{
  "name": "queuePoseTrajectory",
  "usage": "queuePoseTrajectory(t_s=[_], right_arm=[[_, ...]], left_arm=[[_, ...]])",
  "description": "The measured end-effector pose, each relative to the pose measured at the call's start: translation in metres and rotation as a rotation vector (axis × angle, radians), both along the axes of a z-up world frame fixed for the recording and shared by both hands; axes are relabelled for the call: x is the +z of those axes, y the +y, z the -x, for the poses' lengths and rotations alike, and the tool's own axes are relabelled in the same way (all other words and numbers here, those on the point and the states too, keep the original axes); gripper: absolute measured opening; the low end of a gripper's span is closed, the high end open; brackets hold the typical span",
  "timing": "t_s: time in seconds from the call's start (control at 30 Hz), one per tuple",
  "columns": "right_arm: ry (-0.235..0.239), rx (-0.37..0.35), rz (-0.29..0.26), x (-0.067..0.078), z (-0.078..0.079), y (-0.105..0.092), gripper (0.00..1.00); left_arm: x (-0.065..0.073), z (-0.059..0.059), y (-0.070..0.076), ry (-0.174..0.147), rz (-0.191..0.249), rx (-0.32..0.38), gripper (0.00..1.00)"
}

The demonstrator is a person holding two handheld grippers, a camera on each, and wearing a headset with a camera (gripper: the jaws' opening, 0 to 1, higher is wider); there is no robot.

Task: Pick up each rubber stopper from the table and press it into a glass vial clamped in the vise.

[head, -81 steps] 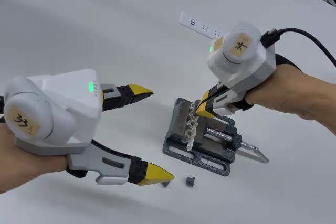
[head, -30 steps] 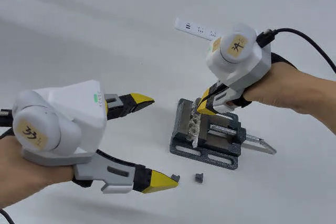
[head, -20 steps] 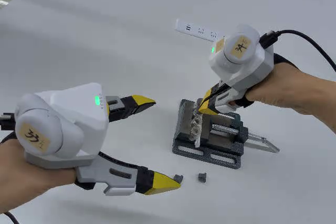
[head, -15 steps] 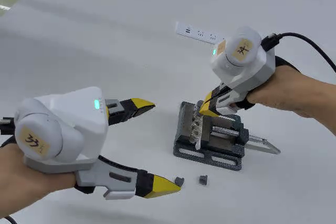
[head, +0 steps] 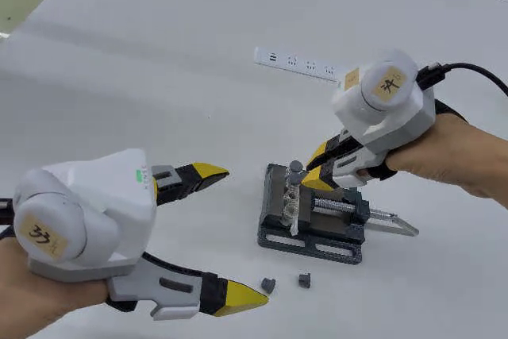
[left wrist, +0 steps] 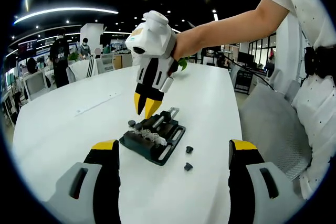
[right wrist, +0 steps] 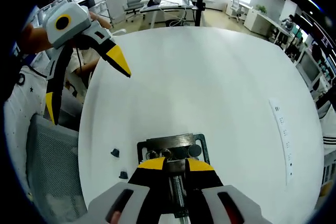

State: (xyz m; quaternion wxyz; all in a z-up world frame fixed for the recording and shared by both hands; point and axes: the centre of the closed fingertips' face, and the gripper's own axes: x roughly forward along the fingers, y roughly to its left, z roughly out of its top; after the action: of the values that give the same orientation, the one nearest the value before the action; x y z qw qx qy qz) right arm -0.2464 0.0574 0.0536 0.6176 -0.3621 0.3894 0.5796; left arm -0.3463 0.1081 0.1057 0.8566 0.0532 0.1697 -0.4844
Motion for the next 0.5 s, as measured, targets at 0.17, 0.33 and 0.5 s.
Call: queuePoseTrajectory(t_s=[0.17,0.33,0.5], right_arm=[[-0.004,-0.039,-0.041,0.008,0.002,-0.008,0.12],[-0.009,-0.08,-0.088,0.014,0.004,-0.016,0.16],[-0.008,-0.122,-0.134,0.019,0.011,-0.027,0.2]], left_arm=[[-0.001,0.001,0.001,0.002,-0.008,-0.003,0.85],[-0.004,0.001,0.003,0.005,-0.025,-0.013,0.85],[-0.009,0.002,0.003,0.007,-0.054,-0.031,0.84]])
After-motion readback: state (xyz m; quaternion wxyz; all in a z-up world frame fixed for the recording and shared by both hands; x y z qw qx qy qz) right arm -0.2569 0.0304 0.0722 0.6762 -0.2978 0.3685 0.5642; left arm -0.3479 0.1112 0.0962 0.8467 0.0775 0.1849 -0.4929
